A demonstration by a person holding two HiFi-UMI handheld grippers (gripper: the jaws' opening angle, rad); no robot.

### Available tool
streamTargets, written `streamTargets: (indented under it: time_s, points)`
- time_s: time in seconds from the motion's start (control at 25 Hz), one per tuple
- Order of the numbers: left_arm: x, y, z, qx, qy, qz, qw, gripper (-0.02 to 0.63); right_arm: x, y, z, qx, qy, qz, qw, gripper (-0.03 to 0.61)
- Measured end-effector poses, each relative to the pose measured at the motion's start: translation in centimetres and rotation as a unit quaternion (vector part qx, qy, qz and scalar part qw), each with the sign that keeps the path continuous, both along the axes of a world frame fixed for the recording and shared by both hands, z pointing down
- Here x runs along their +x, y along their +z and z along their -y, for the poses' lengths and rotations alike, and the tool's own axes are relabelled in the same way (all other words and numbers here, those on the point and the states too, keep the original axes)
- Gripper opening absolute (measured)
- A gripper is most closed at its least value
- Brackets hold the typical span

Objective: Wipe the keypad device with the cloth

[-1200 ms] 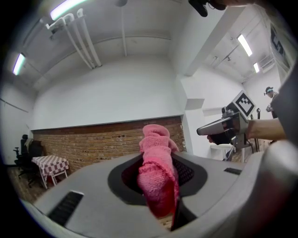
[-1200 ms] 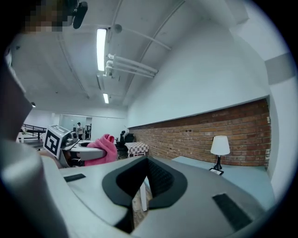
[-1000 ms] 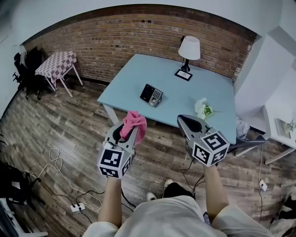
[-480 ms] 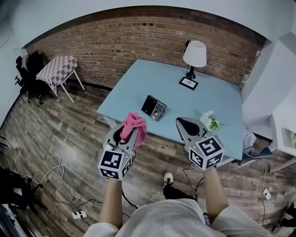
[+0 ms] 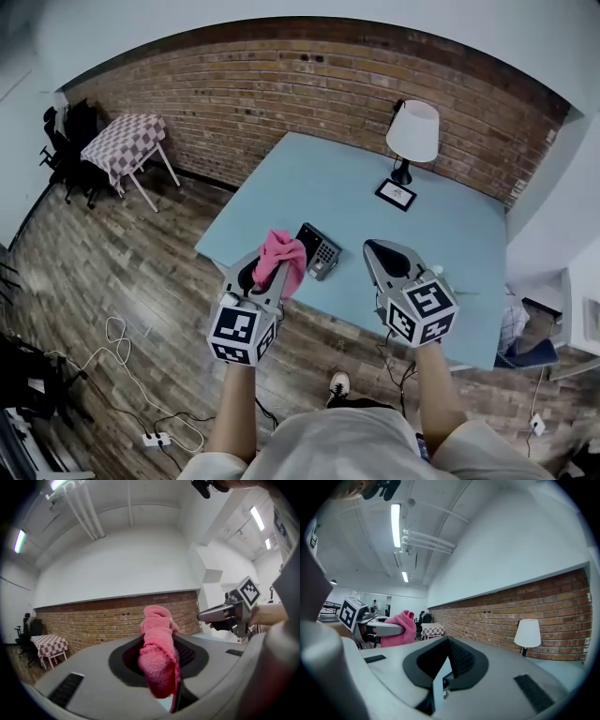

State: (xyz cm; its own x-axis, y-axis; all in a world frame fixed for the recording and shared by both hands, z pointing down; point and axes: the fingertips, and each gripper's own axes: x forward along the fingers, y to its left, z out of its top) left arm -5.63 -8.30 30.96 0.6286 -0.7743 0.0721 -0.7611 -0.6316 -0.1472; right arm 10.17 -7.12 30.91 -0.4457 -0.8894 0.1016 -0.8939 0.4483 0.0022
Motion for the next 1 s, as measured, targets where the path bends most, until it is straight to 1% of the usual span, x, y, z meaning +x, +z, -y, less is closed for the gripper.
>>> streamTargets:
  time_s: [0.12, 0.24, 0.36, 0.52, 0.64, 0.68, 0.72, 0.84, 1.0]
  points:
    - [0.8, 0.1, 1.6, -0.003, -0.007, -0.007, 0.9999, 0.143, 1.3, 0.5, 2.0, -0.004, 0.005, -0.007, 1.0, 0.02]
    - [0.9, 0.9, 3.2, -0.008, -0.018, -0.003, 0.9998, 0.143, 1.7, 1.7, 3.7, -0.008, 0.0, -0.022, 1.0, 0.02]
    - [1.6, 1.7, 4.7, -0.015, -0.025, 0.0, 0.9996, 0.143, 2.2, 3.1, 5.2, -0.022, -0.006, -0.016, 1.0, 0.02]
    - [2.0, 2.4, 6.8, -0.024, -0.033, 0.007, 0.9992, 0.143, 1.6, 4.7, 7.2, -0.041, -0.021, -0.014, 0.999, 0.021]
    - [2.0, 3.0, 8.6, -0.026, -0.038, 0.012, 0.9989, 0.143, 1.0, 6.0, 8.6, -0.056, -0.034, -0.021, 0.998, 0.023]
    - [2.0, 3.3, 9.3, -0.026, -0.04, 0.014, 0.9988, 0.143, 0.7, 6.6, 9.1, -0.063, -0.039, -0.025, 0.997, 0.043]
    - [1.9, 3.6, 10.0, -0.027, -0.042, 0.015, 0.9987, 0.143, 0.5, 7.2, 9.6, -0.07, -0.044, -0.028, 0.996, 0.078]
    - [1.9, 4.9, 12.3, -0.037, -0.042, 0.015, 0.9983, 0.143, 0.2, 9.1, 11.2, -0.09, -0.05, -0.032, 0.994, 0.083]
    - [2.3, 7.8, 15.5, -0.054, -0.029, 0.023, 0.9978, 0.143, -0.3, 11.7, 13.4, -0.118, -0.052, -0.031, 0.991, 0.084]
